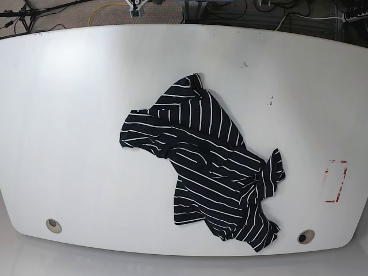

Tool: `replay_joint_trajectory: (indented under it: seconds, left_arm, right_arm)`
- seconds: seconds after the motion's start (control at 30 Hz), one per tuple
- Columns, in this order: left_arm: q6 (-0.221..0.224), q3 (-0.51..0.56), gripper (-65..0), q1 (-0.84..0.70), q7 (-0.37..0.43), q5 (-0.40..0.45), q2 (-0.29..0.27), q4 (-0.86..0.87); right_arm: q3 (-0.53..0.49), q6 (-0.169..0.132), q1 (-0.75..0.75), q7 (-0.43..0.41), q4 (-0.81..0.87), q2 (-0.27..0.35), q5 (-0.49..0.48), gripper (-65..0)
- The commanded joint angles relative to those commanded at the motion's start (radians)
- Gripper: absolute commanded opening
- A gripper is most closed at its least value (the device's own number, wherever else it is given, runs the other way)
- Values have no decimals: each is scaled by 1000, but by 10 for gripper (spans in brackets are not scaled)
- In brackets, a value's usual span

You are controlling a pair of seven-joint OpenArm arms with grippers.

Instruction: Fold the T-shirt properly

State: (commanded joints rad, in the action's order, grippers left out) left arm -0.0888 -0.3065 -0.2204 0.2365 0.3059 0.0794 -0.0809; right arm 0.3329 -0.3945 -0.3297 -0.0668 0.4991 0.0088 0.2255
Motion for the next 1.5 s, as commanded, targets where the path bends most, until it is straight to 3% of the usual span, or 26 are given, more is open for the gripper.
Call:
replay_joint_trajectory:
  seconds: [0.13, 0.2, 0.47, 1.0, 1.13, 1.5]
  left_arm:
    - [10, -3, -244, -6, -1, -2, -2, -8]
    - [44, -8, -233, -19, -23, -15, -5, -79]
    - [60, -3, -236, -32, -33, -15, -5, -138]
    - [54, 7, -231, -9, -42, -15, -2, -134]
    - [21, 1, -226, -17, -36, -9, -5, -102]
    - [13, -1, -223, -9, -30, -12, -5, -85]
  right_arm:
    - [2, 4, 4, -4, 2, 0, 1, -572]
    - [4, 1, 25, 10, -6, -2, 9, -574]
    - [4, -2, 24, 10, -1, -1, 8, -575]
    - [-4, -12, 37, 19, -16, 8, 8, -589]
    - [-11, -7, 34, 12, -13, 10, 2, -600]
    - [-16, -6, 36, 13, -12, 11, -1, -599]
